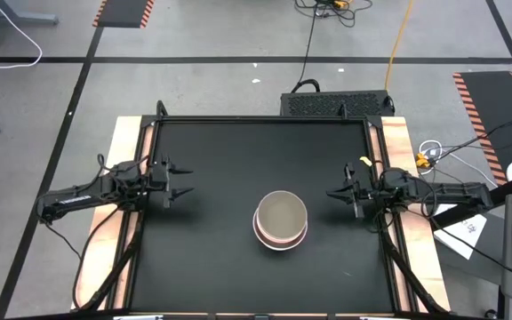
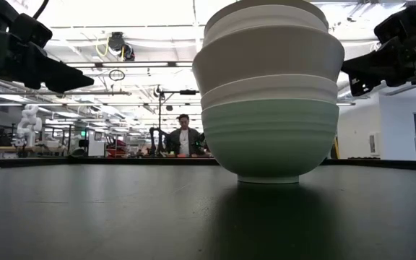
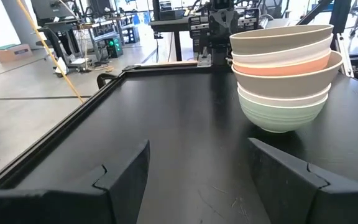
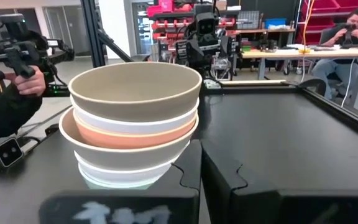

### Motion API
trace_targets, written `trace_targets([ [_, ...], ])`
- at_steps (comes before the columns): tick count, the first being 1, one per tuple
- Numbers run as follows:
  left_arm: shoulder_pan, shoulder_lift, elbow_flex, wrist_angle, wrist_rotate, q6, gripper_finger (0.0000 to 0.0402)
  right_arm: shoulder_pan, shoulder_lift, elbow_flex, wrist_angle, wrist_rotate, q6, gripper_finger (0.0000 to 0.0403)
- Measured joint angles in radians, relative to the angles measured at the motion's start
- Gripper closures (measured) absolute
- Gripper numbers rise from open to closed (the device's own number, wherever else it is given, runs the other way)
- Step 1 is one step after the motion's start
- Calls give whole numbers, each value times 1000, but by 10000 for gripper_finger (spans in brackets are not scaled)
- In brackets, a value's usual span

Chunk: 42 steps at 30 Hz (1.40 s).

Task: Nest bowls inside each other
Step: Return to Home Position

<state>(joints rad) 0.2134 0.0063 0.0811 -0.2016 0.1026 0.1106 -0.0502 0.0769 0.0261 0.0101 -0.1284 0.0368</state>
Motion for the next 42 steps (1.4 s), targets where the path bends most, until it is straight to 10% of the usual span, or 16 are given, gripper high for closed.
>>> trace_targets([
  [42,0,0,0,2,29,9,133,0,-75,28,62,-111,30,403],
])
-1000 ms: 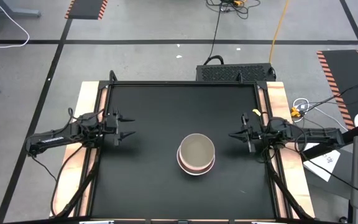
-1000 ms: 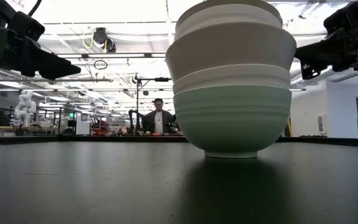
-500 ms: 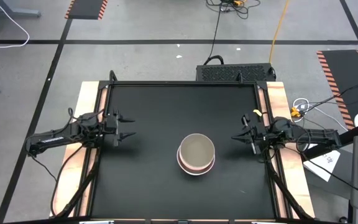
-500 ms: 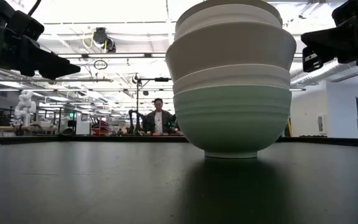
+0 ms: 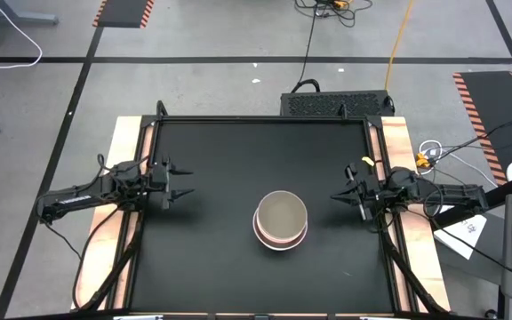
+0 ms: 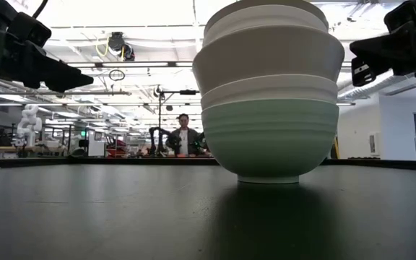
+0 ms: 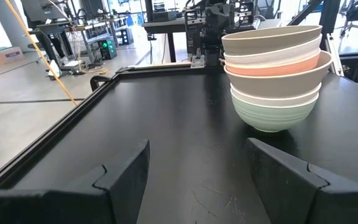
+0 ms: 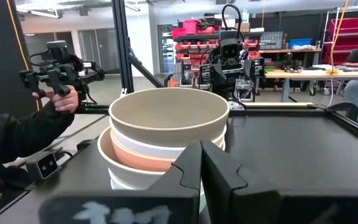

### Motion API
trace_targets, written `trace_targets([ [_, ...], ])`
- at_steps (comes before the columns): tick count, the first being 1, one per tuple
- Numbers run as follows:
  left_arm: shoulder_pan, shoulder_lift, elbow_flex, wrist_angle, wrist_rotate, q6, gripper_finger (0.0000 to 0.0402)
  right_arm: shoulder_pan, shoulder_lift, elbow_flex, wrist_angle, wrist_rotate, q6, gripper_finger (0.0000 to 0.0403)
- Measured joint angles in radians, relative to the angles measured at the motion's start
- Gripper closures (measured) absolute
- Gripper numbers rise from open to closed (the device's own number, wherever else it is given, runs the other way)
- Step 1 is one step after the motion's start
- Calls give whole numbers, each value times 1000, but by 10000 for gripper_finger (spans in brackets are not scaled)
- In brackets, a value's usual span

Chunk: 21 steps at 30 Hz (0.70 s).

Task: Nest bowls inside each other
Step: Return to Home Position

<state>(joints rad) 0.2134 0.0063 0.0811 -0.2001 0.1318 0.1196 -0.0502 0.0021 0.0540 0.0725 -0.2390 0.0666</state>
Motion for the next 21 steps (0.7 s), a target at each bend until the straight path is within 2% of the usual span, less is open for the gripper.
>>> trace_targets([
  [21,0,0,0,0,0,2,133,0,0,0,26,-1,30,403],
])
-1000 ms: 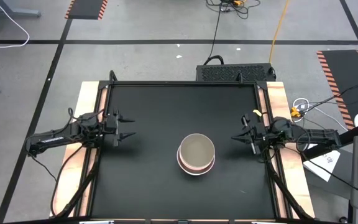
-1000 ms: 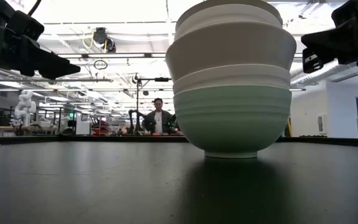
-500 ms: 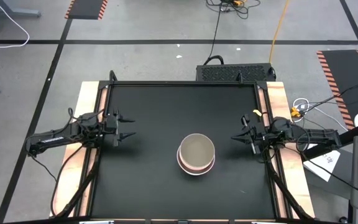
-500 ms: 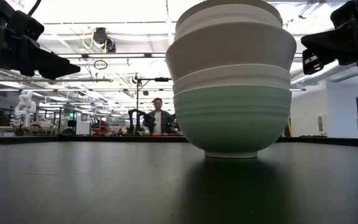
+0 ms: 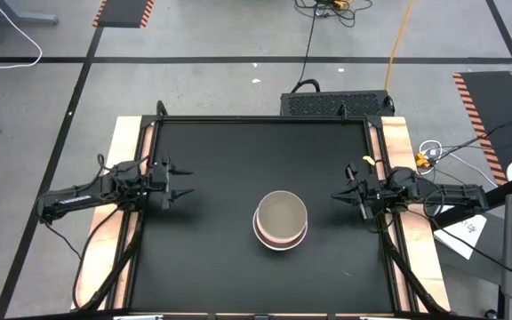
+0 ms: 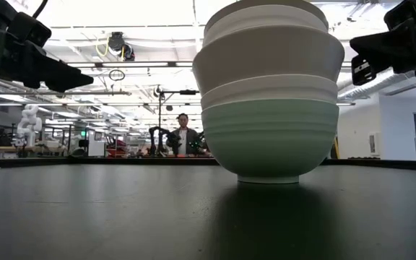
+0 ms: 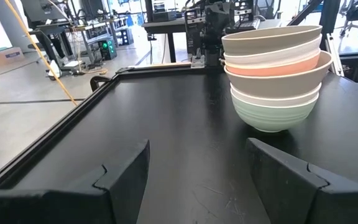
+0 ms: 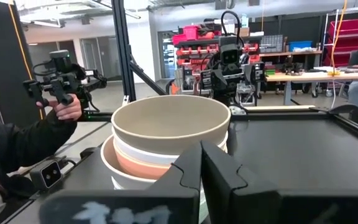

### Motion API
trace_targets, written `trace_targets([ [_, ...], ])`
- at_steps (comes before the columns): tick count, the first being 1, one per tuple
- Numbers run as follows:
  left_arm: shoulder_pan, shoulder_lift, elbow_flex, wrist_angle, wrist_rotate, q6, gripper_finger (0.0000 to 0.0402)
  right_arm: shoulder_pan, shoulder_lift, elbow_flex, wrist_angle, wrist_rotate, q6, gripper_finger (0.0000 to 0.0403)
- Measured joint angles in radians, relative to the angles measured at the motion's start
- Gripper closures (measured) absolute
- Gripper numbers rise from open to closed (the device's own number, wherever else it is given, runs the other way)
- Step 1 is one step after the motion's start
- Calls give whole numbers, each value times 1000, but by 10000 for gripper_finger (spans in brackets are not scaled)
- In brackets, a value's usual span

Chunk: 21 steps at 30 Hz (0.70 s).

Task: Nest bowls inside each other
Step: Return to Home Position

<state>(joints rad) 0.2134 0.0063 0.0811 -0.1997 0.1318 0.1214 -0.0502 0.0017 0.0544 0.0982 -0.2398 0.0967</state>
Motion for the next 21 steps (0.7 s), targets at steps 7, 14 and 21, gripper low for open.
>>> trace_targets([
  [7,0,0,0,0,0,-45,133,0,0,0,-5,1,0,403],
  [14,0,0,1,0,7,-22,220,0,0,0,-6,2,-3,403],
  [21,0,0,1,1,62,23,388,0,1,0,-30,4,-34,403],
])
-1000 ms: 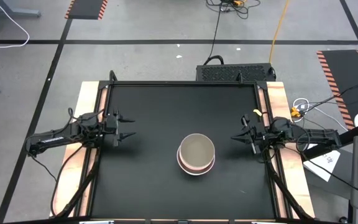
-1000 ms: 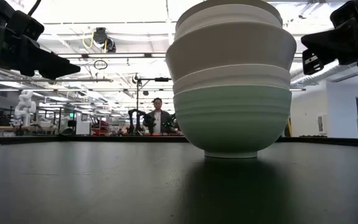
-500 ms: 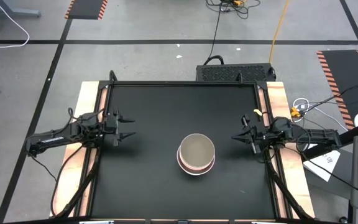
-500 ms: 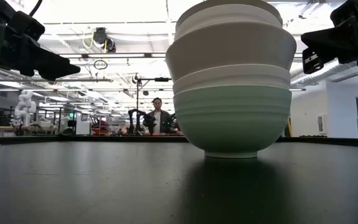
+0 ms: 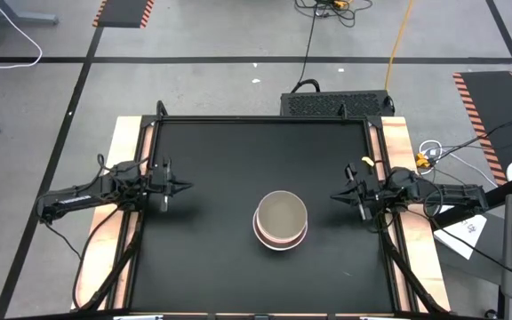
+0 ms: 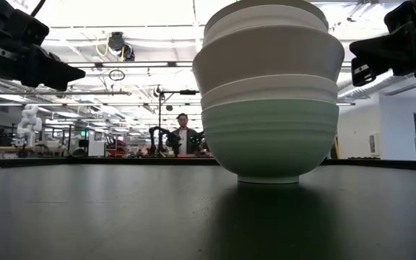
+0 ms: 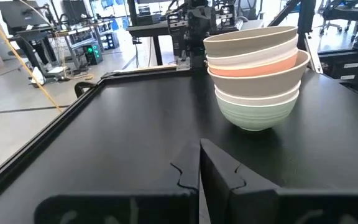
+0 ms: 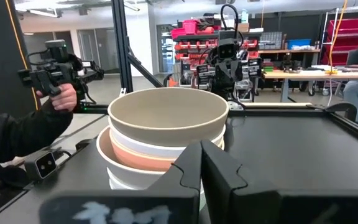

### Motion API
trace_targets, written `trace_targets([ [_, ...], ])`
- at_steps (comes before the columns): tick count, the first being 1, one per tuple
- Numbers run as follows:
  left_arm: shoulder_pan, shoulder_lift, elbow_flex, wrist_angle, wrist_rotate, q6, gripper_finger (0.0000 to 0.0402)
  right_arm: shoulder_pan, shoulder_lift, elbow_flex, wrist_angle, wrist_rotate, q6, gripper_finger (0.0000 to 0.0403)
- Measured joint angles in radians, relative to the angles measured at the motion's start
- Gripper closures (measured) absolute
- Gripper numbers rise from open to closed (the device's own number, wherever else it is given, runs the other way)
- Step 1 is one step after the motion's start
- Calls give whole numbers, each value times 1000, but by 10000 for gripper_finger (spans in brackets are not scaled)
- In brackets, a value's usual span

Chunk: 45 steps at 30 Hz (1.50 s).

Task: Nest bowls inside each other
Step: Return to Home Position

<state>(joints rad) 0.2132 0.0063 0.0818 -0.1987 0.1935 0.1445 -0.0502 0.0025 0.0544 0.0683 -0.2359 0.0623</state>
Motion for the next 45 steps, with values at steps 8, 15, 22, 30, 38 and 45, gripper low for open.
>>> trace_targets([
  [8,0,0,0,0,0,1,397,0,6,0,-7,1,-26,403],
  [15,0,0,0,0,0,5,396,0,6,0,-7,-2,-16,403],
  [22,0,0,0,2,7,8,399,0,6,0,-5,-4,6,403],
  [30,0,0,0,24,-14,-35,373,0,6,0,-6,-4,6,403],
  [38,0,0,0,23,-27,-98,371,0,6,0,-5,-4,5,403],
  [45,0,0,0,23,-27,-98,371,0,6,0,-5,-4,4,403],
])
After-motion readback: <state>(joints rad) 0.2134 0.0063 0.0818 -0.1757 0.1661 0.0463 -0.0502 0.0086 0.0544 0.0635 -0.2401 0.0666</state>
